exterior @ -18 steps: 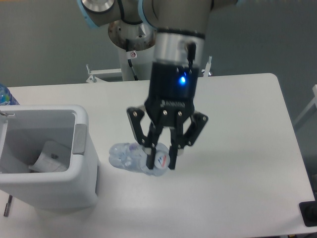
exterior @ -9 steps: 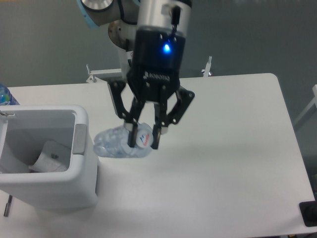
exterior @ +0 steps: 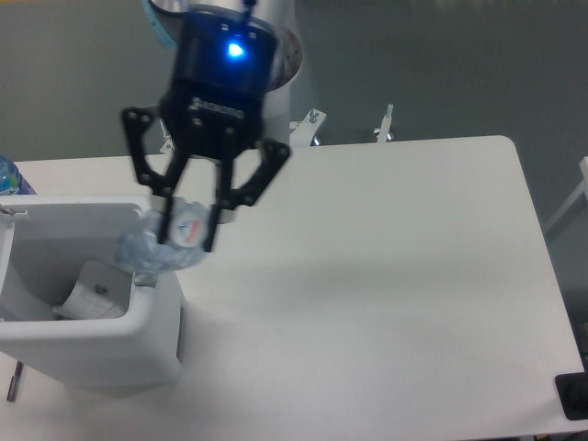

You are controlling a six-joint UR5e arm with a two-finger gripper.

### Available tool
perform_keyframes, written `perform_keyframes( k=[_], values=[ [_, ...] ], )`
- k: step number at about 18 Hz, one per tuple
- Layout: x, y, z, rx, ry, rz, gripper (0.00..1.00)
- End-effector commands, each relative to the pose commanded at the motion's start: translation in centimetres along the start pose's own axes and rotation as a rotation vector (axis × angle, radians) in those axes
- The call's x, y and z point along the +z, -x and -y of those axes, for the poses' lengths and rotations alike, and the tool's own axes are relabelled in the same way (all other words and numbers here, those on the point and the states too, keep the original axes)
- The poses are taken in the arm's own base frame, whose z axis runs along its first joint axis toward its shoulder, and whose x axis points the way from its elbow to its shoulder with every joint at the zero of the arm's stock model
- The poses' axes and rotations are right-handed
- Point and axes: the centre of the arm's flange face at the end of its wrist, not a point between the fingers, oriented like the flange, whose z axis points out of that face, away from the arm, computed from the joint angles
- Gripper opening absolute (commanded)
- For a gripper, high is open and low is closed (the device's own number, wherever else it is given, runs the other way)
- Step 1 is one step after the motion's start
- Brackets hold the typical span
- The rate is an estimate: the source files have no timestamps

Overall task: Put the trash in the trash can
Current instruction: 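Carry the bottle over the trash bin opening, then open the gripper to drop the bottle and raise it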

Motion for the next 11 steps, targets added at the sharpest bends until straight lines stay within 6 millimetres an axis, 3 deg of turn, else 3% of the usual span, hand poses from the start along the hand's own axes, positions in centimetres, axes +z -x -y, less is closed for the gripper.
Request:
perform_keyframes(
  k=[4,6,7,8,9,10,11],
  values=[
    [2.1,-3.4,-1.6,0.028,0.043,-0.052,0.19],
    [2.9,-3.6,-2.4,0.027,0.063,-0.059,0.25],
    [3.2,-3.6,-2.7,0.025,0.07,-0.06,0.35],
    [3.6,-3.4,-3.2,0.023,0.081,-0.063,0.55],
    [3.9,-3.2,-3.6,0.04,0.089,-0.064,0.82],
    [4.2,-3.1,-4.1,0.061,0.099,-0.066,1.0],
    [4.5,-3.2,-4.6,0.069,0.108,-0.068,1.0]
  ],
)
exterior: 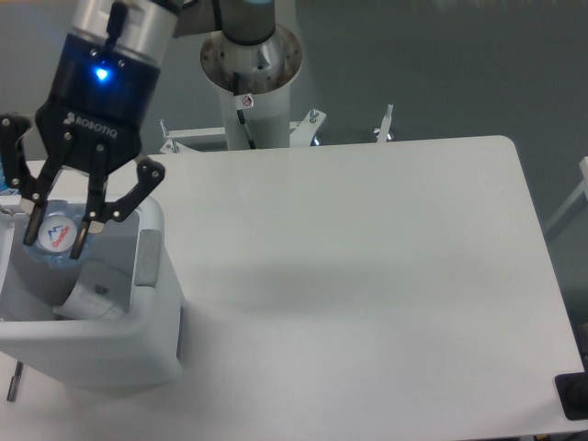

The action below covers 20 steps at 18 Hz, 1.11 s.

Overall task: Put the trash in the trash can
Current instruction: 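Open the gripper to drop the bottle and raise it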

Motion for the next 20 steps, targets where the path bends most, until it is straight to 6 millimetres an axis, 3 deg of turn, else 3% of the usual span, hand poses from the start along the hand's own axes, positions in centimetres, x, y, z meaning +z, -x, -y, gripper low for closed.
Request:
perform_keyframes(
  k=[6,9,12,15,20],
  values=[
    [0.2,0.6,-0.1,-0.001,0.006,0.037,1.0],
    [-0.7,4.3,0.3,0.056,0.007,0.195,1.0],
    [-1.1,6.5,0.6,0.187,0.03,0.277,1.0],
    [-2.3,8.0,0.8,0.297,0.07,0.399,1.0],
    [-3.1,10.1,-1.0,0.488,0.273,0.528,1.0]
  ],
)
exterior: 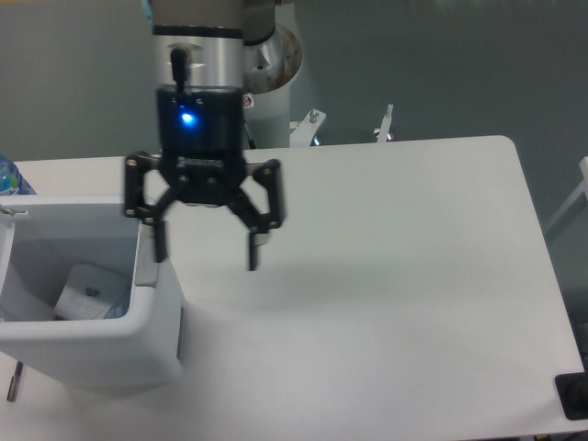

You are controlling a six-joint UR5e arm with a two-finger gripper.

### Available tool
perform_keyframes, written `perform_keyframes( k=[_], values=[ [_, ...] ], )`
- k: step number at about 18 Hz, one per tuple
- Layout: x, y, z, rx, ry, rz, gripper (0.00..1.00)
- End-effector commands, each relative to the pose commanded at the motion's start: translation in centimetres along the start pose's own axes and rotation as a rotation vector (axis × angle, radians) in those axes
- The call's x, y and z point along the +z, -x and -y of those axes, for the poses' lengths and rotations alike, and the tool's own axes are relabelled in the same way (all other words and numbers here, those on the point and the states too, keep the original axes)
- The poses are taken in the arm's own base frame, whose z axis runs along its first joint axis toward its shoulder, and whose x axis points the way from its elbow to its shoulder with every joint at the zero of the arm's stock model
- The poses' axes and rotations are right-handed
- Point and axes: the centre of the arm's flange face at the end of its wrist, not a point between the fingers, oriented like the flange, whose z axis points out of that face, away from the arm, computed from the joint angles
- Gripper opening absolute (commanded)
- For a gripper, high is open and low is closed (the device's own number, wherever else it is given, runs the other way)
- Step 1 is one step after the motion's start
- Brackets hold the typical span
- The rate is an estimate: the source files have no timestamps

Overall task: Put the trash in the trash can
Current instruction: 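Open the gripper to drop the bottle and raise it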

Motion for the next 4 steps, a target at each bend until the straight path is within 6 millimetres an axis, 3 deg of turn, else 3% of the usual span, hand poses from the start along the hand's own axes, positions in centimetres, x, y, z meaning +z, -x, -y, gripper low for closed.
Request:
perform_keyframes(
  k=[4],
  values=[
    [0.4,0.18,-0.81,0.064,0.063,0.008,1.0]
  ],
)
